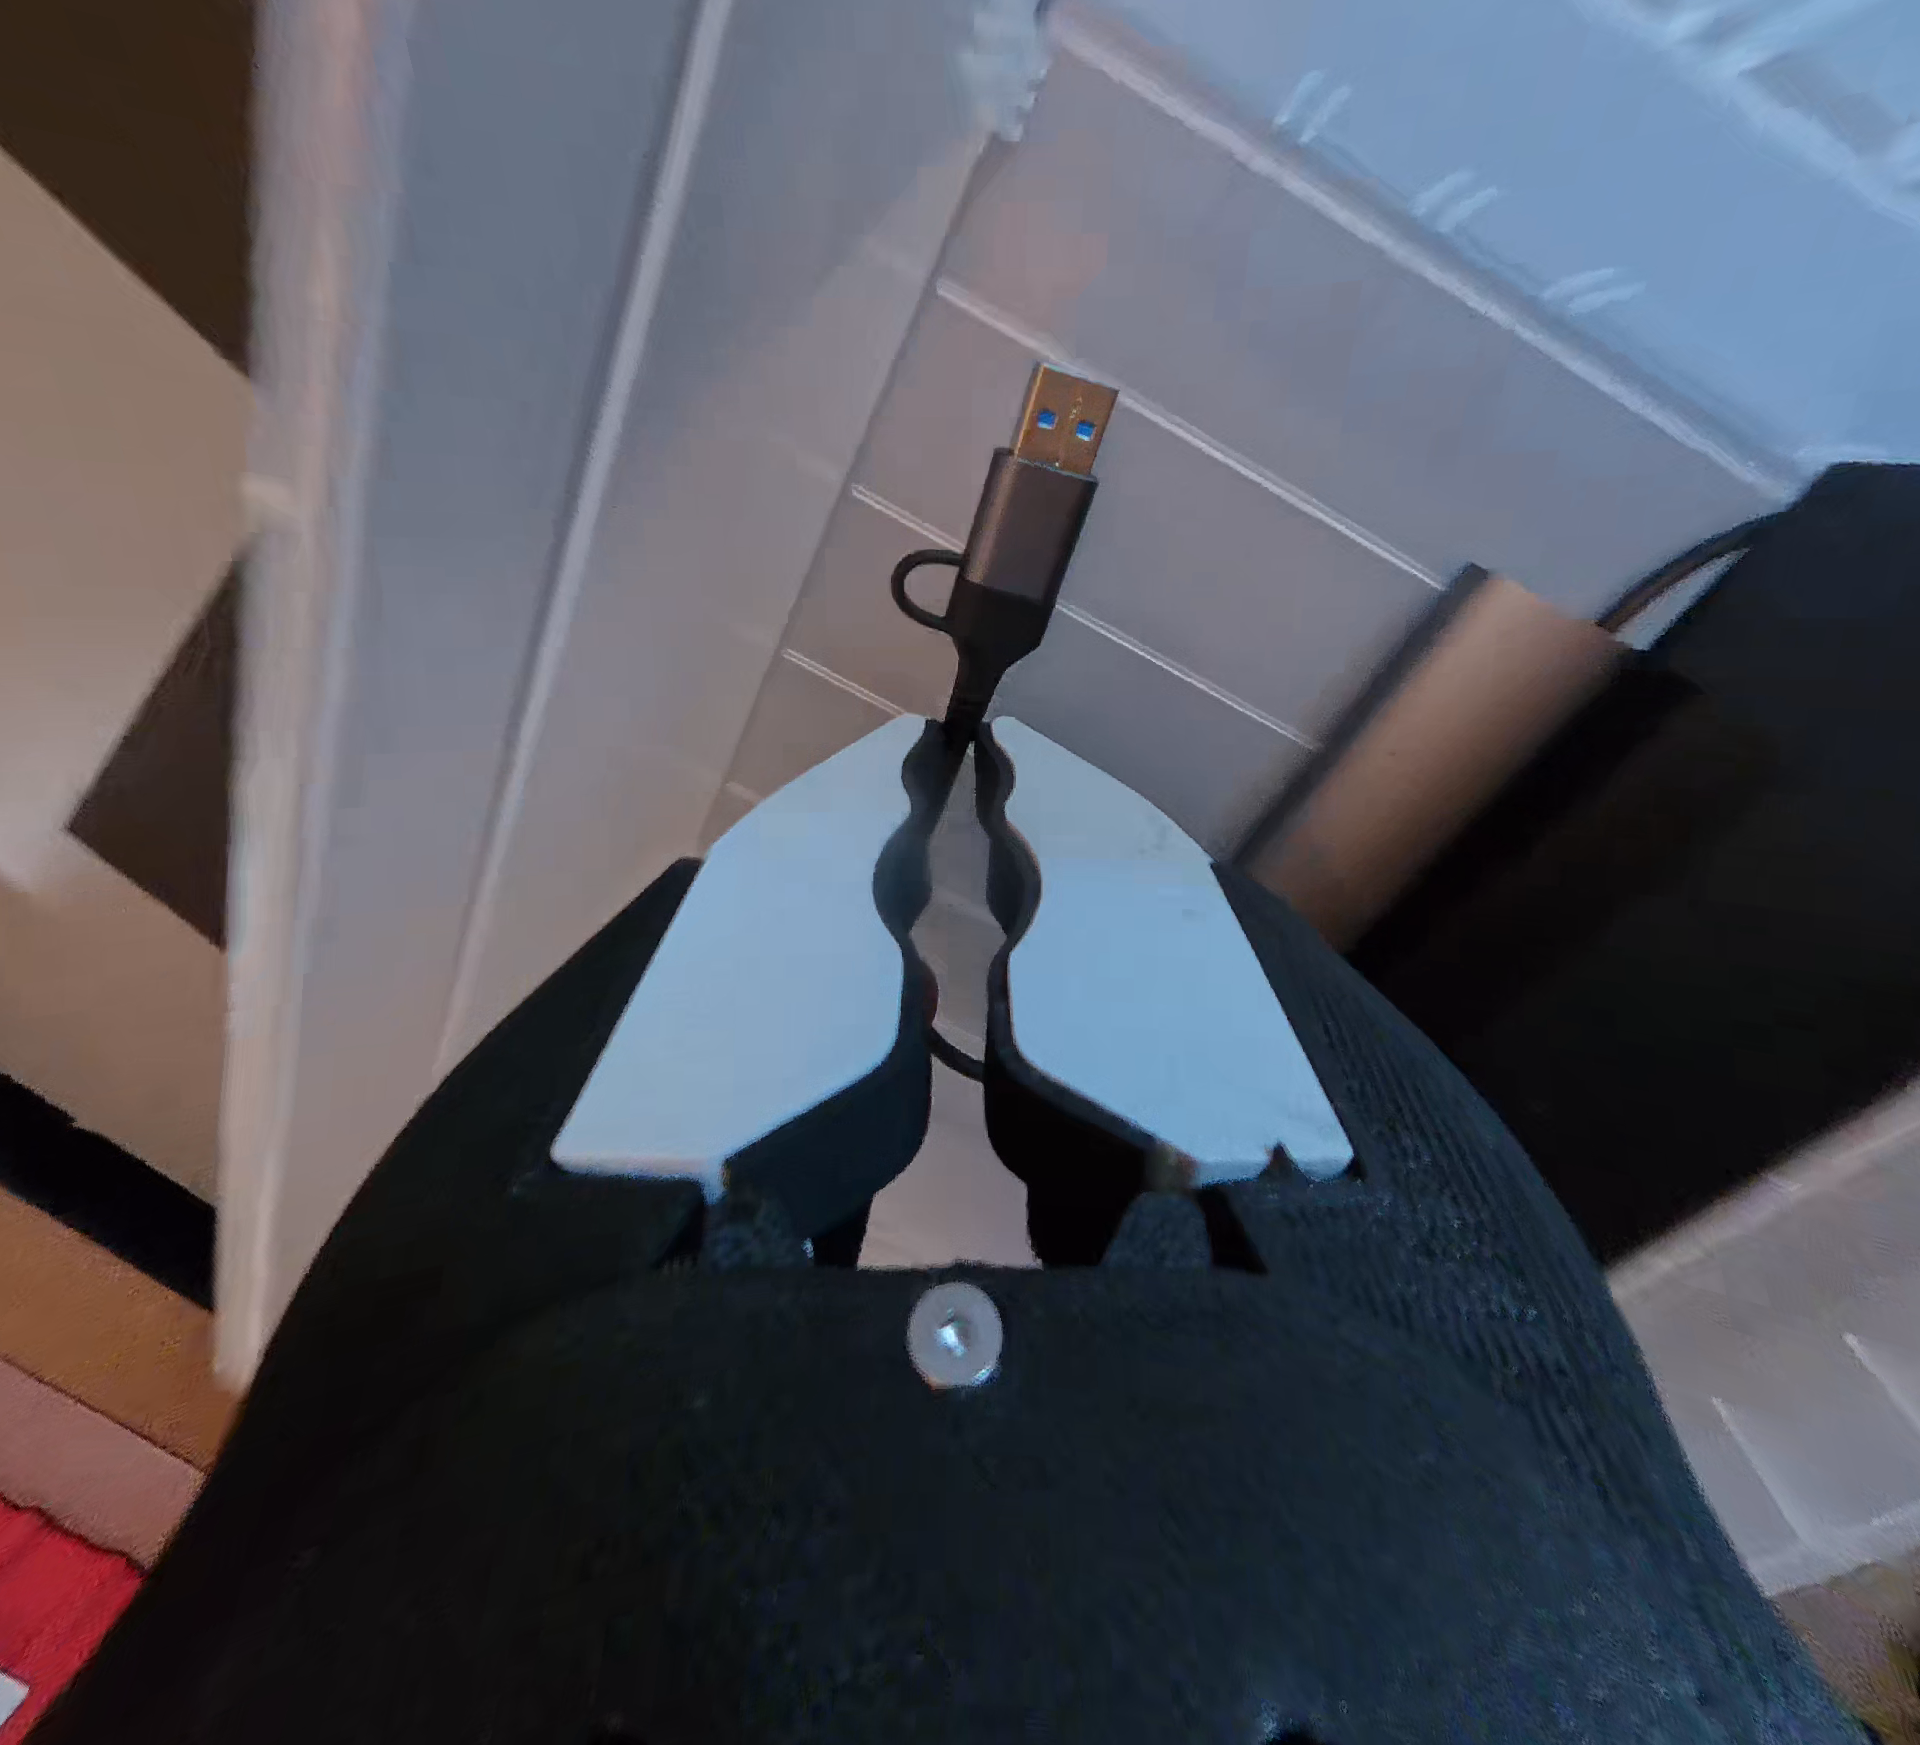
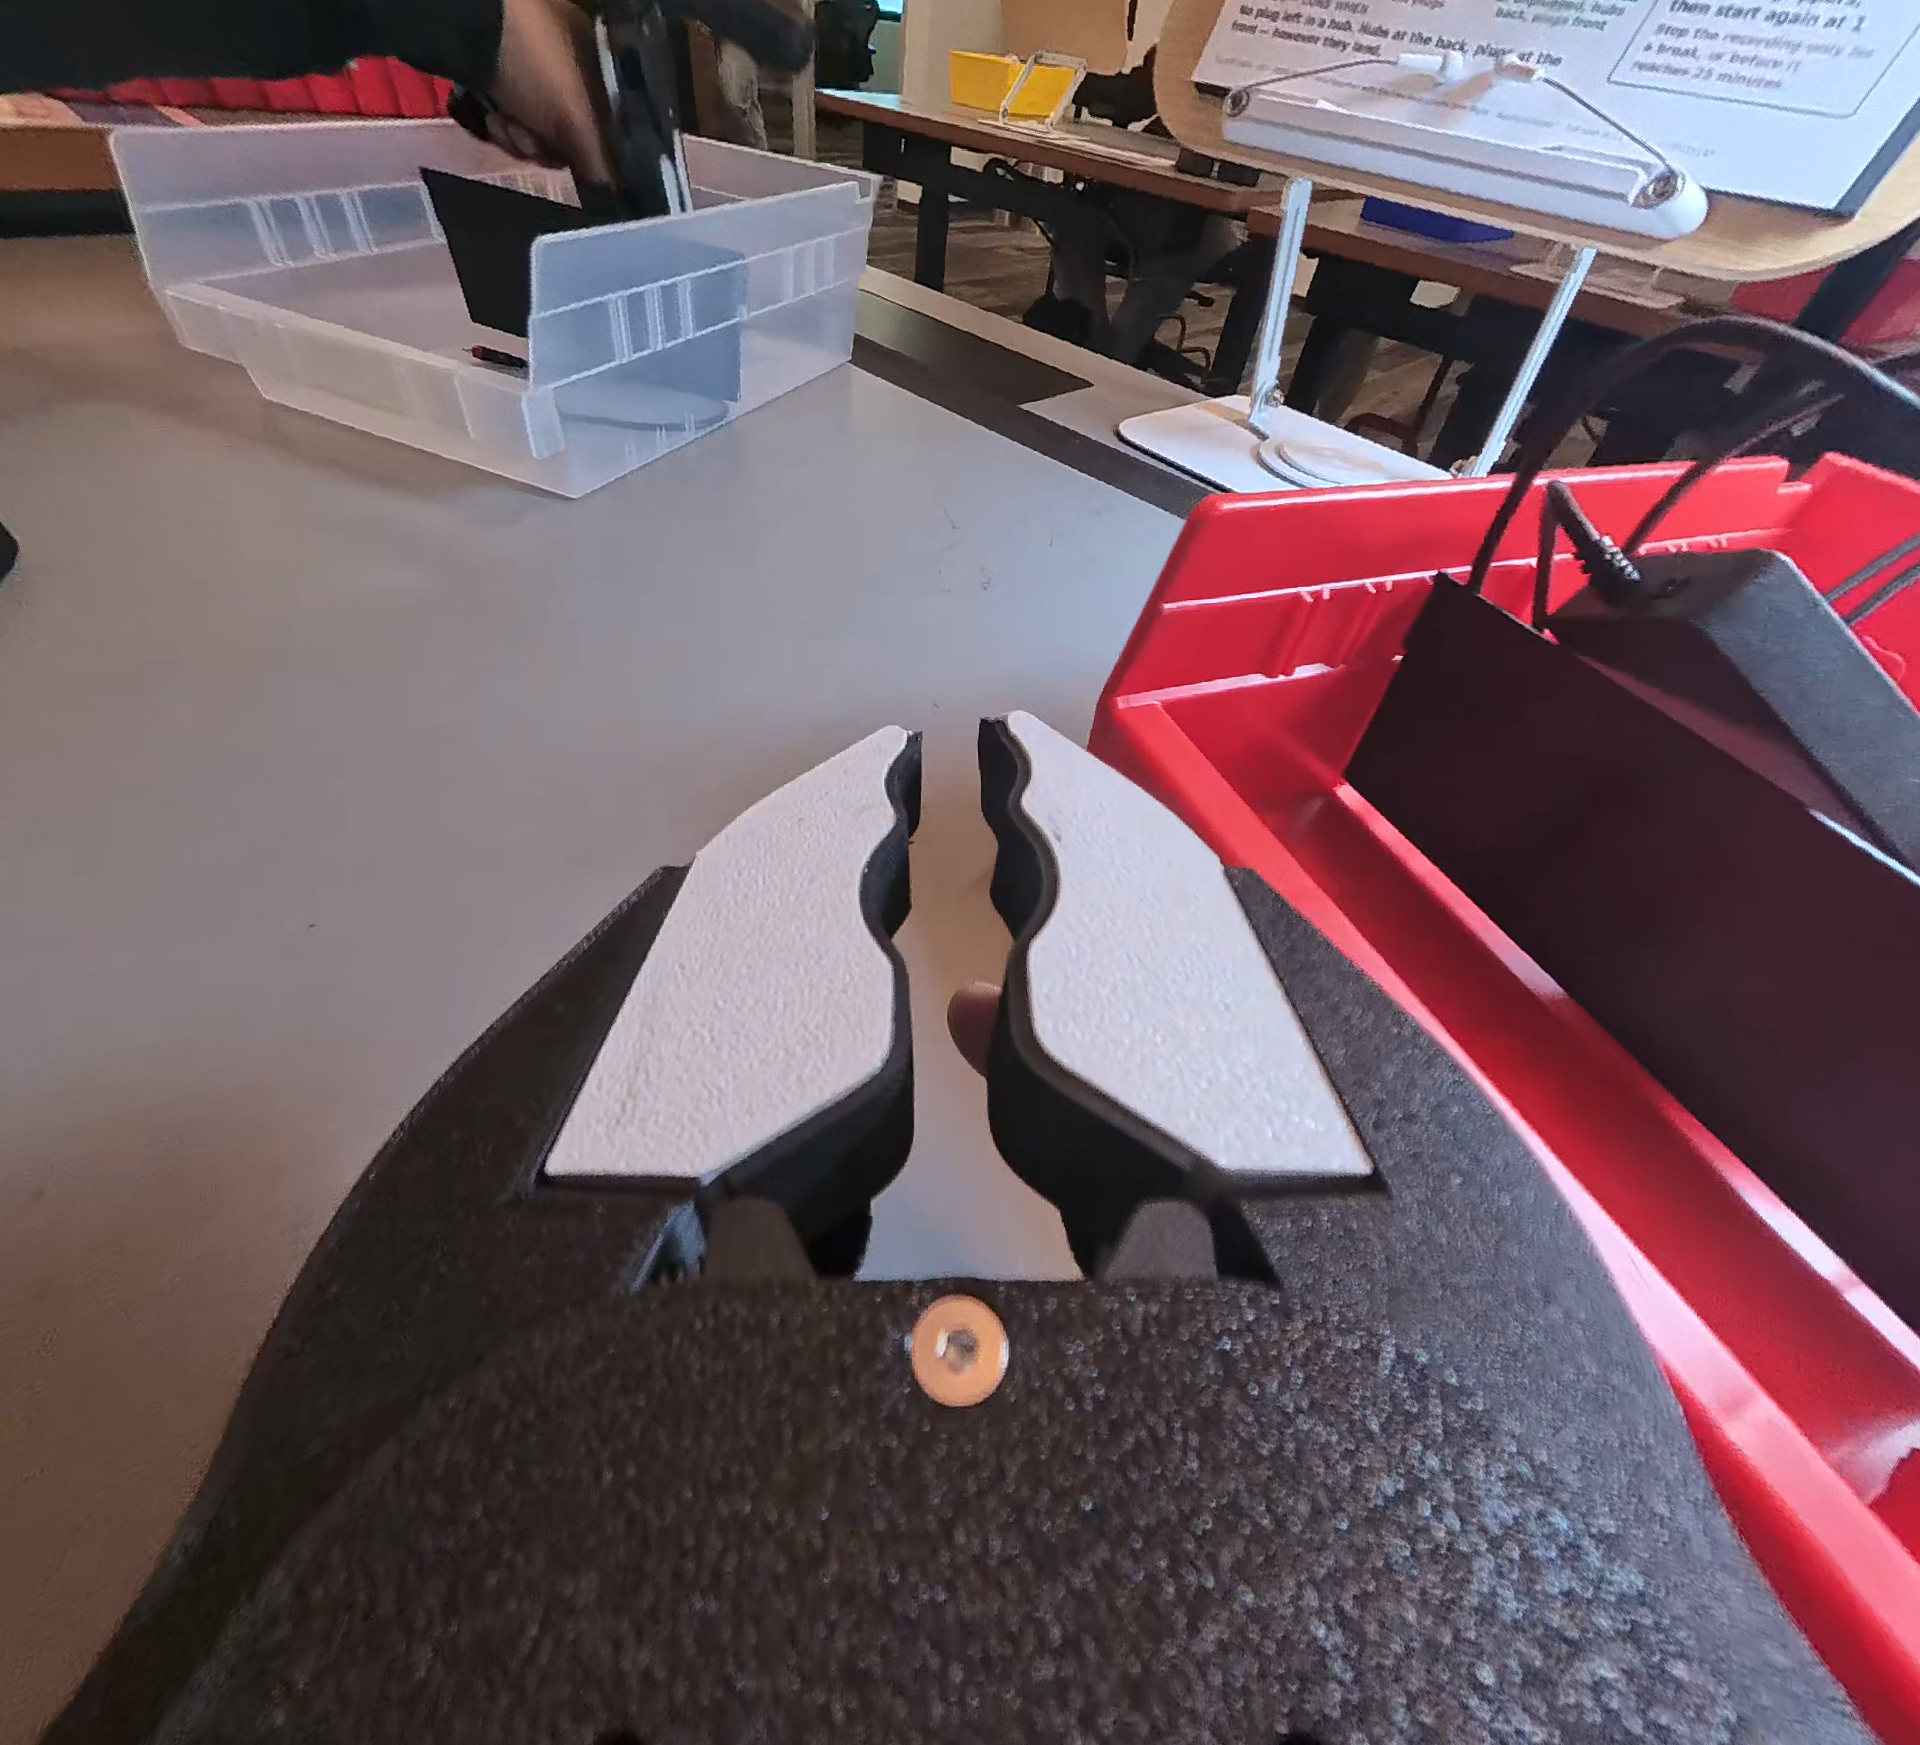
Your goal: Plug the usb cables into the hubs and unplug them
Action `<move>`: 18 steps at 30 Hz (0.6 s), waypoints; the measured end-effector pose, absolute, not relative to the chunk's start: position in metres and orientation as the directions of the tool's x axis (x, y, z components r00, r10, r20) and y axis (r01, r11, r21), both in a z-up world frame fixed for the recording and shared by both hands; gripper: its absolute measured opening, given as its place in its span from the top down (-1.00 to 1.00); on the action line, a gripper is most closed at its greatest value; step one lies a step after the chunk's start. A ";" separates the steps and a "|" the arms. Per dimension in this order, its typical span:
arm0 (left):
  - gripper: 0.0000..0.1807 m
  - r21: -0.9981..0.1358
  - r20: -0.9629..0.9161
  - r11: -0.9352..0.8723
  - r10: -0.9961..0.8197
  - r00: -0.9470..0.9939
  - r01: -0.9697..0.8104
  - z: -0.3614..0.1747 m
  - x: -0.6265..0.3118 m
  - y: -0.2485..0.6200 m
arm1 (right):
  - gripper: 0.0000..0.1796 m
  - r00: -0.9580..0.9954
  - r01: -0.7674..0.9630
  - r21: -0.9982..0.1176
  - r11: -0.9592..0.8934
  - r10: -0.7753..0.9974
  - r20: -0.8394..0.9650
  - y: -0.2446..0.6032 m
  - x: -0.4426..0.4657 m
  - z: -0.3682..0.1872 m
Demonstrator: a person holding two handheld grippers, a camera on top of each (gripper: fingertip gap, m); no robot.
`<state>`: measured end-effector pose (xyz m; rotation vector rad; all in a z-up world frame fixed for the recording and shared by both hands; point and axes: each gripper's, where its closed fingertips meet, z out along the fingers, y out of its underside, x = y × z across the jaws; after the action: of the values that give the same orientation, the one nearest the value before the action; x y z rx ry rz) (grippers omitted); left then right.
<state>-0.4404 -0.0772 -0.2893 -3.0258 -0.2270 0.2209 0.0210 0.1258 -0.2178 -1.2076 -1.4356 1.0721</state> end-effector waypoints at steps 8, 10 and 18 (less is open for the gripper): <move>0.94 -0.534 -0.284 -0.845 0.202 0.937 0.020 -0.130 -0.422 -0.065 | 0.88 -0.094 0.133 -0.972 0.192 0.979 0.180 0.114 0.022 -0.211; 0.95 -0.619 -0.322 -0.784 0.196 0.926 -0.049 -0.086 -0.403 -0.063 | 0.88 -0.100 0.121 -0.973 0.194 0.978 0.183 0.111 0.023 -0.208; 1.00 -0.802 -0.451 -0.474 0.081 0.889 -0.363 0.028 -0.270 -0.045 | 0.83 -0.174 0.090 -0.986 0.138 0.977 0.121 0.092 0.012 -0.192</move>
<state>-0.2702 -0.0447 0.0275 -2.0025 0.2046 0.5302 0.0125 0.0917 -0.1925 -1.0996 -1.4677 1.1821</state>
